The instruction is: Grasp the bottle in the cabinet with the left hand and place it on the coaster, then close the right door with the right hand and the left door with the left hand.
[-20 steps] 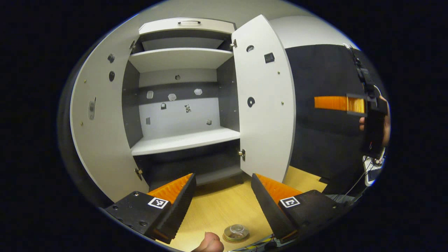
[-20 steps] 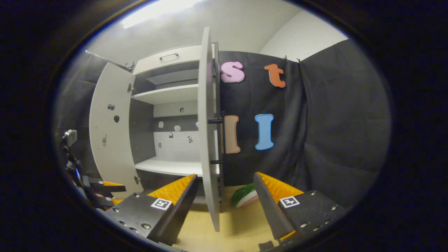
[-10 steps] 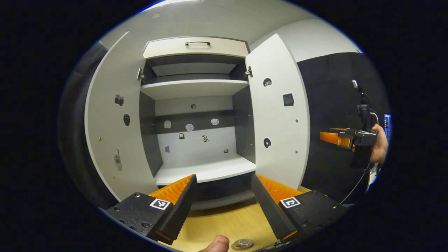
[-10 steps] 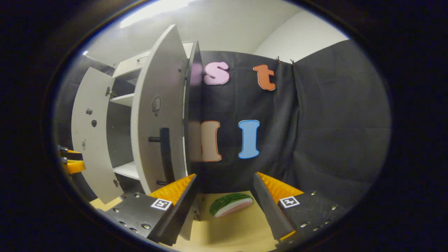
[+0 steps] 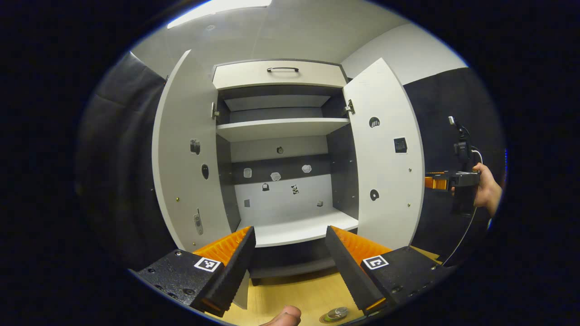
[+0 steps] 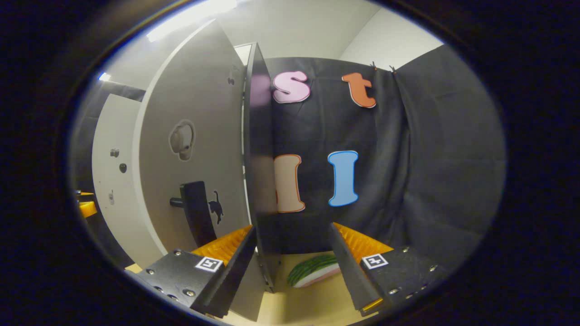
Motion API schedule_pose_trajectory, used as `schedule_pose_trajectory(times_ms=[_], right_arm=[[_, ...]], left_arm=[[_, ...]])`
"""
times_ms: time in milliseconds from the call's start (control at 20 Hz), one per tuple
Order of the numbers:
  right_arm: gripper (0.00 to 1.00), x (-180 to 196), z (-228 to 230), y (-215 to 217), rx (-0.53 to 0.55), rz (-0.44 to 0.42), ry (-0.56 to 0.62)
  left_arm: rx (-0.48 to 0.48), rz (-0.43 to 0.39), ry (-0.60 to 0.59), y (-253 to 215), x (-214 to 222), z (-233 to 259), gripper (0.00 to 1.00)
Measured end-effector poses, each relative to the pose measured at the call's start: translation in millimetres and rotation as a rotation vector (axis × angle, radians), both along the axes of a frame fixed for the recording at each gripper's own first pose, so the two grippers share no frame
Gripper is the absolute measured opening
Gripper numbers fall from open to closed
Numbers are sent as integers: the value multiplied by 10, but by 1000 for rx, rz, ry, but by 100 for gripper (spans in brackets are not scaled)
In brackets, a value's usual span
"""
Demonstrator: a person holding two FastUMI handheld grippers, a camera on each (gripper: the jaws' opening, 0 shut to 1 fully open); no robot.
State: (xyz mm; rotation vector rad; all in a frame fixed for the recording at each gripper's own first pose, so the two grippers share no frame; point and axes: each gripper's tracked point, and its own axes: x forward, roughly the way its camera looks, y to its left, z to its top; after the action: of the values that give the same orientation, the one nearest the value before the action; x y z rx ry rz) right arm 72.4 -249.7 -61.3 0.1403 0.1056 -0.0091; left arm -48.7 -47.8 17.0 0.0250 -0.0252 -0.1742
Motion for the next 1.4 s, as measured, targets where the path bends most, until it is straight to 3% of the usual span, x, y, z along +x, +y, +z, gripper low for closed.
schedule_pose_trajectory(times_ms=[100, 200, 300, 450, 500, 550, 1050, 1100, 1250, 1300, 1400], right_arm=[[87, 36, 70, 6, -57, -11, -20], [90, 29, 169, 16, -61, -28, -50], [85, 8, 134, 62, -41, -45, -32], [89, -26, 170, 166, -46, -58, -39], [85, -35, 181, 226, -54, -56, -42], [89, -37, 188, 293, -57, -51, -42], [89, -41, 230, 797, -79, -92, -19], [85, -42, 242, 825, -86, -100, -19], [94, -46, 232, 882, -82, -127, -17], [85, -53, 223, 923, -76, -127, -13], [89, -57, 217, 987, -70, -130, -9]], left_arm=[[-35, -5, 45, 72, -36, -121, 98], [-72, -16, 70, 156, -44, -196, 98], [-70, -15, 81, 277, -43, -258, 98], [-45, -2, 60, 449, -13, -230, 98], [-44, -7, 53, 468, -24, -205, 98], [-49, -16, 50, 487, -43, -183, 98], [-81, -49, 50, 927, -179, -303, 100], [-79, -40, 48, 1011, -189, -315, 98], [-70, -31, 37, 1220, -232, -318, 98], [-67, -24, 34, 1292, -243, -336, 98], [-67, -19, 32, 1405, -250, -344, 98]])
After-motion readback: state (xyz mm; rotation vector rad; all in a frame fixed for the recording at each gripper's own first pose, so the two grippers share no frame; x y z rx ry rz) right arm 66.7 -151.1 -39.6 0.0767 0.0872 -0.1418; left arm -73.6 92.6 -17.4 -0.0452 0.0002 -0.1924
